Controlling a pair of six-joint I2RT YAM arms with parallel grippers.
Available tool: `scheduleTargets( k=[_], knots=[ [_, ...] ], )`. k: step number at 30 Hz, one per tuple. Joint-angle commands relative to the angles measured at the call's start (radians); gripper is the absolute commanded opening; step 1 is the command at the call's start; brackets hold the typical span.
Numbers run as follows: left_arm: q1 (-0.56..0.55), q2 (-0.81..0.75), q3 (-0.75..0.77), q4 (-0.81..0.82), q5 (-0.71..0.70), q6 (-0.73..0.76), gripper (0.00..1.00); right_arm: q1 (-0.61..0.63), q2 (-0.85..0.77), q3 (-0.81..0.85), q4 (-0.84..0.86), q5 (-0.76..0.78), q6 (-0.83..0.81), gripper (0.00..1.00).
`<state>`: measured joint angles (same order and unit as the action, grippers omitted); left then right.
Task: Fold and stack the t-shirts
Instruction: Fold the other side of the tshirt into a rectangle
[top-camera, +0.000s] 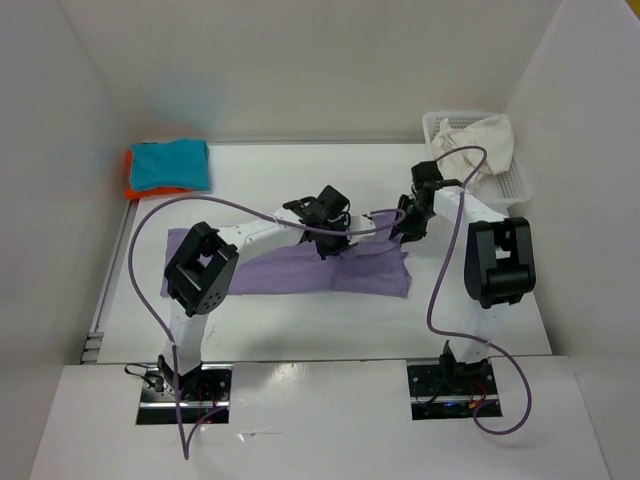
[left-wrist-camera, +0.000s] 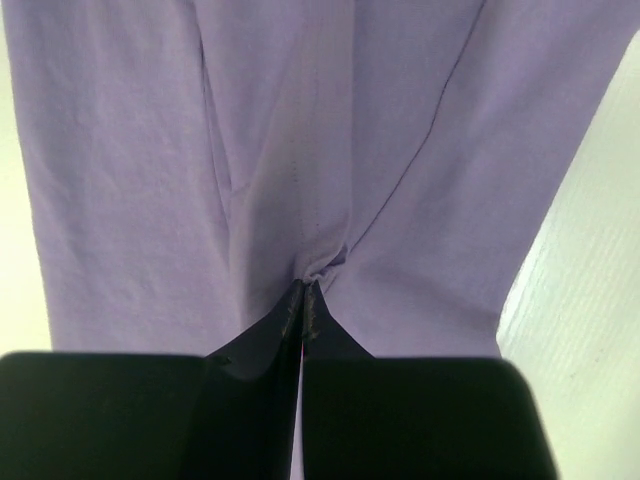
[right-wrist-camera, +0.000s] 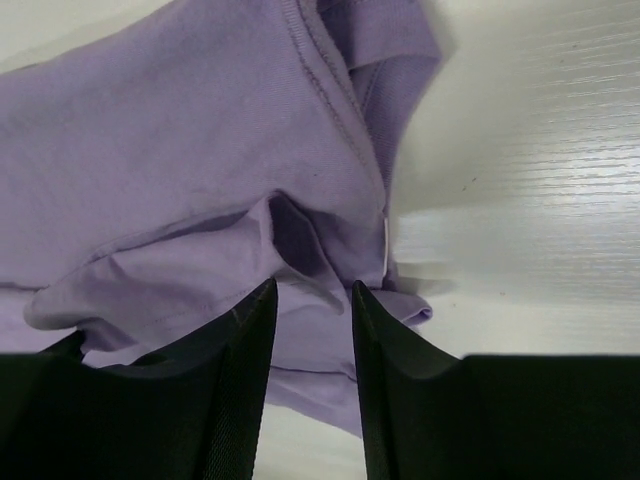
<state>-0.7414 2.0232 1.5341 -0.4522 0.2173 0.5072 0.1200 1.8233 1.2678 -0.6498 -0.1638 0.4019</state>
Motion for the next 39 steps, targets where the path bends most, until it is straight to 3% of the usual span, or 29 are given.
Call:
scheduleTargets(
  k=[1,4,8,9,20,21,25,35,39],
  knots=[
    [0.037,-0.043,0.035,-0.016,0.112,-0.070,0.00,0.018,0.019,0.031,0.016,-0.020,-0.012,0.41],
    [0.059,-0.043,0.035,-0.016,0.125,-0.082,0.01,0.018,0.030,0.042,0.007,-0.029,-0.012,0.29],
    [0.082,-0.043,0.035,-0.016,0.145,-0.113,0.01,0.018,0.030,0.073,-0.017,-0.039,-0.012,0.03],
    [0.082,-0.043,0.044,-0.016,0.154,-0.122,0.01,0.018,0.030,0.073,-0.017,-0.039,-0.012,0.00],
    [0.184,-0.021,0.055,0.032,0.119,-0.259,0.03,0.018,0.120,0.185,-0.027,-0.123,0.029,0.00],
    [0.185,-0.011,0.055,0.032,0.119,-0.268,0.06,0.009,0.129,0.185,-0.027,-0.132,0.029,0.00],
    [0.195,0.025,0.086,0.041,0.042,-0.338,0.15,-0.002,0.156,0.203,0.015,-0.189,0.052,0.36],
    [0.269,0.065,0.167,0.030,-0.059,-0.404,0.25,-0.039,0.064,0.185,0.177,-0.238,0.123,0.45],
    [0.280,0.022,0.167,0.010,0.042,-0.303,0.34,-0.039,0.041,0.167,0.213,-0.272,0.123,0.45]
  ],
)
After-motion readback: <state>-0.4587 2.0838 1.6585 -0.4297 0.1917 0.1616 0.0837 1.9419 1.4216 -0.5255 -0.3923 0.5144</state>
